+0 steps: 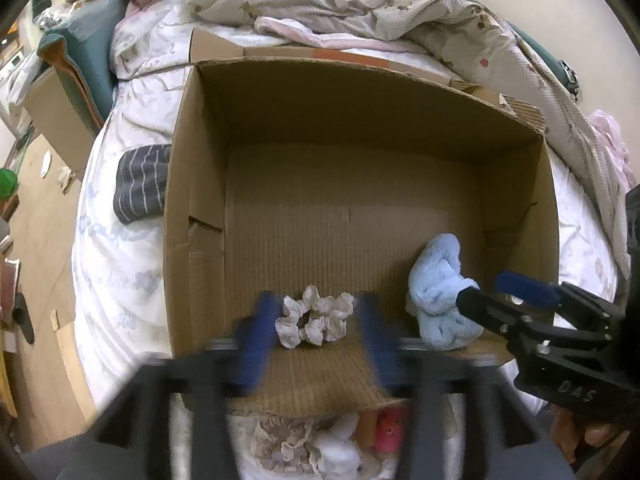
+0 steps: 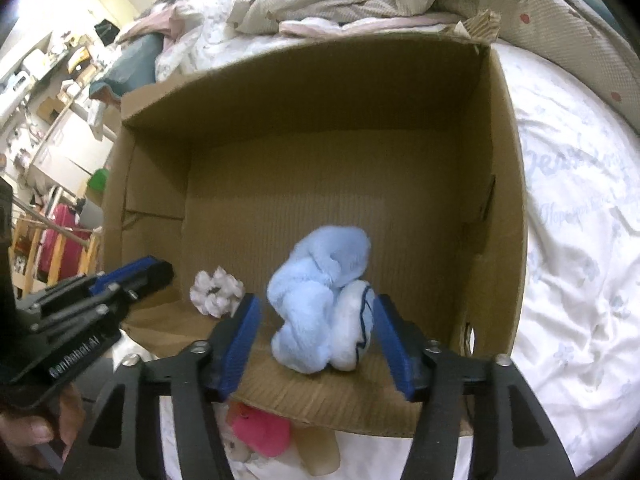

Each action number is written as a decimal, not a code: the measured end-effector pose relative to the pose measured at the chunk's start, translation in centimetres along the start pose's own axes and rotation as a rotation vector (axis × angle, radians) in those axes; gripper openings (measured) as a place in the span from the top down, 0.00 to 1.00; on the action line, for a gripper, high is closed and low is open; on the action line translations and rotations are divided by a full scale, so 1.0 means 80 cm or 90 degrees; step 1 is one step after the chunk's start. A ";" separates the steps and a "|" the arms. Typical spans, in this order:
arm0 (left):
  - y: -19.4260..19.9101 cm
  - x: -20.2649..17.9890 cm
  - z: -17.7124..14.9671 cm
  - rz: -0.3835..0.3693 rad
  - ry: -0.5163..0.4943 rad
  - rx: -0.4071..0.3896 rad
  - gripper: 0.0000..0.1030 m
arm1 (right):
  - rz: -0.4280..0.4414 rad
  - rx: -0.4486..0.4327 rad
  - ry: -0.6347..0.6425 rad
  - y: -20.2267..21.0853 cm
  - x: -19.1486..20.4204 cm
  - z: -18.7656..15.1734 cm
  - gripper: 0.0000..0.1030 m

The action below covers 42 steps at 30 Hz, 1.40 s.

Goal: Organize soft objects
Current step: 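Lower both held items into the box and open both grippers, then withdraw both grippers from the box back toward the remaining items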

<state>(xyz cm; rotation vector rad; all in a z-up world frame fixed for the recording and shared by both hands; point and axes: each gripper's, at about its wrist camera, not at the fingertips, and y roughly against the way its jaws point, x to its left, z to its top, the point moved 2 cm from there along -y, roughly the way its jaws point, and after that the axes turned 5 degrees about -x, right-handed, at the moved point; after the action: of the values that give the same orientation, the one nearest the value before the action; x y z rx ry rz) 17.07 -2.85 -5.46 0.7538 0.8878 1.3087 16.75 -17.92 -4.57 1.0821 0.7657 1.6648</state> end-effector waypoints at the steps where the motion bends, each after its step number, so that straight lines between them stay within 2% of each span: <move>1: 0.004 0.000 0.000 -0.002 0.002 -0.013 0.34 | -0.001 -0.008 -0.003 0.003 -0.001 0.002 0.30; 4: 0.008 -0.005 0.002 0.007 -0.014 -0.023 0.34 | 0.004 -0.026 -0.015 0.009 -0.003 0.008 0.19; 6: 0.010 -0.005 0.002 0.006 -0.015 -0.027 0.34 | 0.005 -0.032 -0.022 0.011 -0.005 0.011 0.03; 7: 0.010 -0.005 0.002 0.006 -0.013 -0.028 0.34 | 0.005 -0.034 -0.026 0.011 -0.005 0.013 0.02; 13: 0.011 -0.001 0.002 0.004 -0.007 -0.026 0.34 | 0.006 -0.027 -0.033 0.010 -0.004 0.013 0.02; 19: 0.020 0.004 0.000 0.002 -0.003 -0.037 0.34 | 0.005 -0.049 -0.021 0.021 -0.001 0.016 0.02; 24: 0.037 0.015 -0.004 0.003 0.012 -0.055 0.34 | 0.018 -0.056 -0.045 0.032 -0.005 0.016 0.02; 27: 0.045 0.020 -0.009 0.016 0.018 -0.058 0.34 | 0.017 -0.067 -0.049 0.042 -0.004 0.015 0.02; 42: 0.082 0.039 -0.040 0.026 0.056 -0.044 0.34 | -0.004 -0.071 -0.054 0.079 -0.006 -0.022 0.02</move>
<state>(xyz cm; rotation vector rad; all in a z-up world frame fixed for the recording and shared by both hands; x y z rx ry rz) 11.22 1.00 -1.71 0.6678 0.8954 1.4111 12.79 -20.45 0.06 1.0638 0.6142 1.6257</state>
